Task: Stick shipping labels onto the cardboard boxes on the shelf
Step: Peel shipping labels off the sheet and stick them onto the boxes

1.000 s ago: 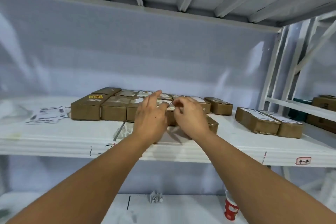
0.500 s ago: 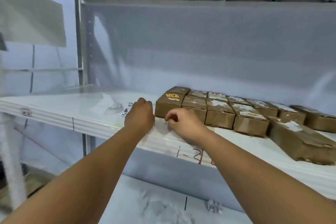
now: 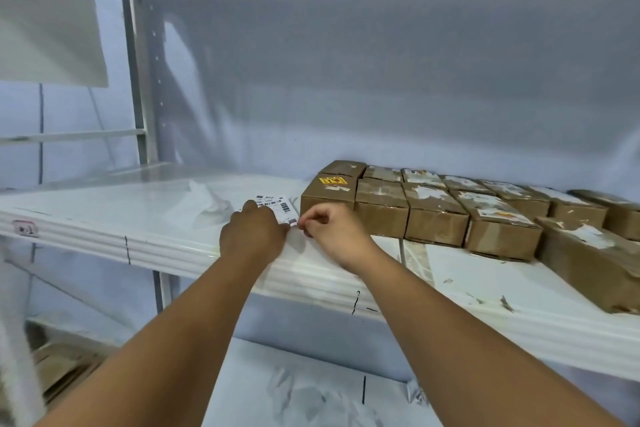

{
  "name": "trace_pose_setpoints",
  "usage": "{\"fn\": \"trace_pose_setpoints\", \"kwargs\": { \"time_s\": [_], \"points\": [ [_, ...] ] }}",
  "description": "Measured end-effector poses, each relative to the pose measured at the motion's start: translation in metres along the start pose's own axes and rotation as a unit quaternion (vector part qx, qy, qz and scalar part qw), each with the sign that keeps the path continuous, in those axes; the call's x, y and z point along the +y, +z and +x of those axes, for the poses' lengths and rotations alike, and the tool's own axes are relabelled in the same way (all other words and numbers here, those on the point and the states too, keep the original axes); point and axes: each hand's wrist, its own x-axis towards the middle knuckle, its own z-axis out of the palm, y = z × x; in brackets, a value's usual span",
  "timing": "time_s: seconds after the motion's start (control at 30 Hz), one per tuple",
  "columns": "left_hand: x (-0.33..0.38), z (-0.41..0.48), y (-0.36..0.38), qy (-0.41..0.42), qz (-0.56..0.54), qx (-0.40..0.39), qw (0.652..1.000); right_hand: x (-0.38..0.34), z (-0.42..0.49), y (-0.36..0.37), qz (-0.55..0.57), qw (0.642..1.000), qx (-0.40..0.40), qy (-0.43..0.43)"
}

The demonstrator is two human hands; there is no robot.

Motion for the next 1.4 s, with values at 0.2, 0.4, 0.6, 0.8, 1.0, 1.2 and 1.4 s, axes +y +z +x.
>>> {"fn": "trace_pose_setpoints", "kwargs": {
  "time_s": [0.2, 0.4, 0.6, 0.8, 1.0, 1.2, 1.4],
  "points": [
    [0.008, -0.009, -0.004, 0.082, 0.139, 0.082, 0.983, -0.001, -0.006, 0.0, 0.007, 1.0, 0.01, 0.0],
    [0.002, 0.006, -0.003, 0.093, -0.025, -0.01, 0.995, -0.002, -0.009, -0.002, 0.006, 1.0, 0.007, 0.001],
    [0.008, -0.003, -0.004, 0.063, -0.015, 0.045, 0.997, 0.0, -0.006, -0.001, 0.015, 1.0, 0.012, -0.002],
    [0.0, -0.009, -0.004, 0.04, -0.194, 0.183, 0.963, 0.007, 0.0, 0.001, 0.037, 0.999, 0.023, -0.007],
    [0.006, -0.032, -0.009, 0.134, -0.268, 0.225, 0.927, -0.006, -0.004, -0.003, 0.216, 0.976, -0.013, 0.023],
    [0.05, -0.06, -0.021, 0.258, -0.319, 0.153, 0.899, -0.011, -0.02, -0.026, 0.449, 0.889, -0.048, 0.072],
    [0.105, -0.078, -0.026, 0.171, -0.541, 0.07, 0.821, 0.015, -0.046, -0.087, 0.45, 0.89, 0.044, 0.064]
  ]
}}
